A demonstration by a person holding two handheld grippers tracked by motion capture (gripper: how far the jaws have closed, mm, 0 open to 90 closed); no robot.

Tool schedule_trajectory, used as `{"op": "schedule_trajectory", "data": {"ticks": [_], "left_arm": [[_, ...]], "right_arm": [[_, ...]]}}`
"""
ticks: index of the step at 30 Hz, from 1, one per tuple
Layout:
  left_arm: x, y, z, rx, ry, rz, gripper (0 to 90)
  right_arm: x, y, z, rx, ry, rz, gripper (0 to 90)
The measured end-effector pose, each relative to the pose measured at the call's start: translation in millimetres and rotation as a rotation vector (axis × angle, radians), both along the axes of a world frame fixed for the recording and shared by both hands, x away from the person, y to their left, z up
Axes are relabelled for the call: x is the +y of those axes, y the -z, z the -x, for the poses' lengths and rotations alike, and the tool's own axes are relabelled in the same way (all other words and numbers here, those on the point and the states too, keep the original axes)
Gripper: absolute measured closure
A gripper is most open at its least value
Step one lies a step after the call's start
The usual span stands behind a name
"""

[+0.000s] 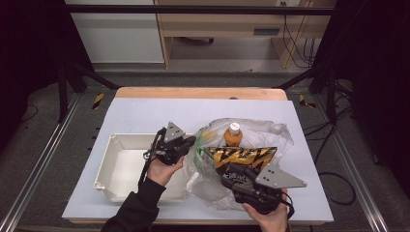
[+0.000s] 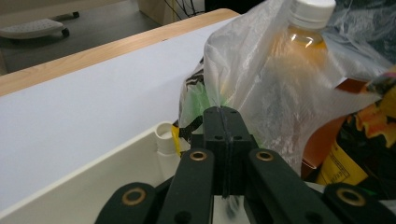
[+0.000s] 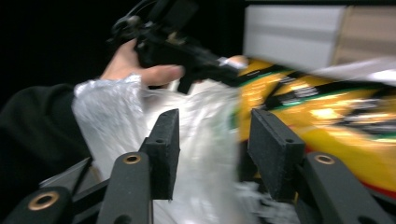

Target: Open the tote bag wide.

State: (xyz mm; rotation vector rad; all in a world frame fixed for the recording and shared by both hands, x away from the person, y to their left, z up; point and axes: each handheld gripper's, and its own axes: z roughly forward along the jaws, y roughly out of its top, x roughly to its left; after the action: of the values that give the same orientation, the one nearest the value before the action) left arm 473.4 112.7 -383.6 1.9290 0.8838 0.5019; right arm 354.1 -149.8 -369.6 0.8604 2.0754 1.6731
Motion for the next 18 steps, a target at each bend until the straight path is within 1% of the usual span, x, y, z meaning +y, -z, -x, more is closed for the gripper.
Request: {"op": "schedule_trajectory", "data": {"ticks": [2,3,4,5,6,8,9,11,13,15,18], "left_arm": [[-0.5,4.3,3.7,-0.005,-0.002,-0.007,89.8],[-0.7,6.0,4.3,-0.007,-0.005,-0.007,89.8],[-0.3,8.1,4.7,-0.008,-0.009,-0.009,89.8],[0.4,10.1,4.5,-0.008,-0.013,-0.007,89.8],[1.1,12.2,3.9,-0.01,-0.019,-0.004,89.8],[2.3,15.5,1.0,-0.007,-0.031,0.002,89.7],[2.6,16.1,-0.3,-0.004,-0.033,0.003,89.7],[2.3,17.7,-3.8,-0.004,-0.042,0.008,89.6],[0.8,19.7,-7.4,-0.009,-0.058,0.007,89.4],[-0.7,22.7,-11.2,-0.007,-0.072,0.004,88.7],[-0.9,25.8,-13.0,-0.006,-0.069,-0.003,86.4]], "right_arm": [[10.7,7.3,0.1,0.031,-0.049,0.021,63.8],[16.5,15.4,0.8,0.058,-0.075,0.044,68.9],[19.3,21.0,1.2,0.073,-0.082,0.073,73.0],[21.8,28.8,1.4,0.09,-0.084,0.113,77.8],[22.3,37.0,1.1,0.105,-0.079,0.143,81.5],[19.1,53.1,-0.6,0.152,-0.074,0.164,86.8],[16.1,61.8,-1.7,0.174,-0.063,0.187,88.7],[11.1,72.7,-3.1,0.188,-0.042,0.218,90.0],[7.4,79.5,-4.8,0.195,-0.019,0.234,90.0],[4.8,85.2,-7.2,0.201,-0.008,0.24,90.0],[5.1,93.9,-10.2,0.218,0.003,0.258,90.0]]}}
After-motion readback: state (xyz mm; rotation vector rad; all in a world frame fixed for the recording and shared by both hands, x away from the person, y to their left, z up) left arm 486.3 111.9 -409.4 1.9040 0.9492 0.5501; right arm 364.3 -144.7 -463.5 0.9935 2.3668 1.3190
